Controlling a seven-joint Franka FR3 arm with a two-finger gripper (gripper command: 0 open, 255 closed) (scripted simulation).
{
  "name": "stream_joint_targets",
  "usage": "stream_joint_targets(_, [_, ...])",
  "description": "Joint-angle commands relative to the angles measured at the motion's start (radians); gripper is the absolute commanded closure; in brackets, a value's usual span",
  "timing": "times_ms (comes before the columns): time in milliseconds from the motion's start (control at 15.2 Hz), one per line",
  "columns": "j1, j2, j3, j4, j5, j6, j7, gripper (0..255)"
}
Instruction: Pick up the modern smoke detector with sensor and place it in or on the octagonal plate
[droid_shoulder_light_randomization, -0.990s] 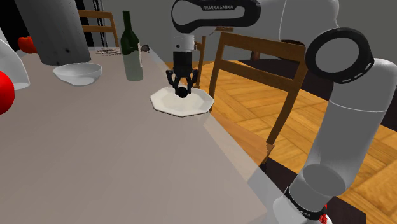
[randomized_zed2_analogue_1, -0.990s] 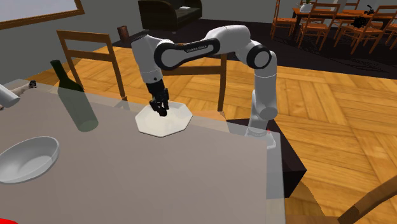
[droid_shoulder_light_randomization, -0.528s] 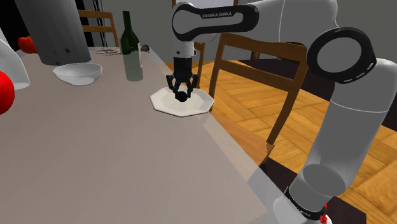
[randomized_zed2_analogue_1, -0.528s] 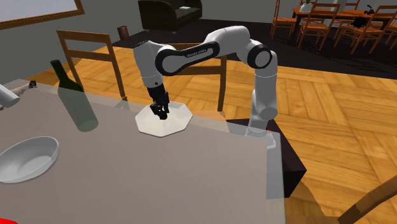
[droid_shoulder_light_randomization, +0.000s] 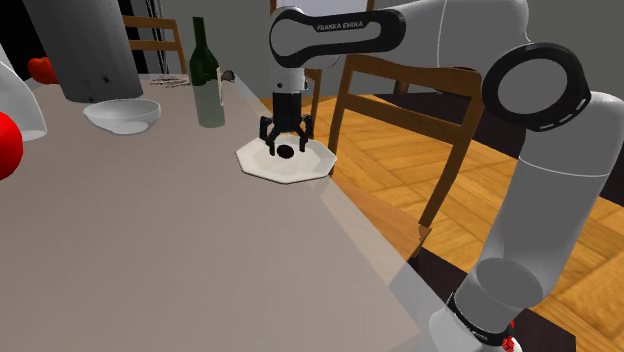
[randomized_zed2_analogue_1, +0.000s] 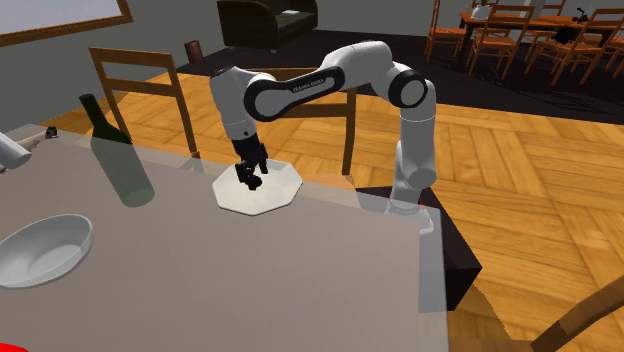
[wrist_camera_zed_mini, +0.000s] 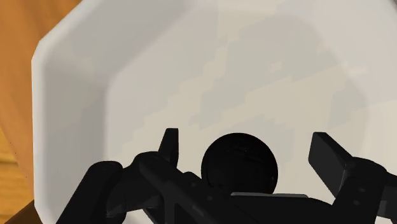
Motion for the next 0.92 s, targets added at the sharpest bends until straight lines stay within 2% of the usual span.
stream_joint_targets(0, [0.0, 0.0, 0.0, -0.001, 0.0, 0.0, 0.0, 0])
stream_joint_targets(66, [0.0, 0.0, 0.0, 0.003, 0.0, -0.004, 0.0, 0])
stream_joint_targets(330, [0.003, 0.045, -0.001, 0.188, -0.012, -0.145, 0.011, 0])
stream_joint_targets(858, [0.003, 0.045, -0.001, 0.188, -0.012, -0.145, 0.011, 0])
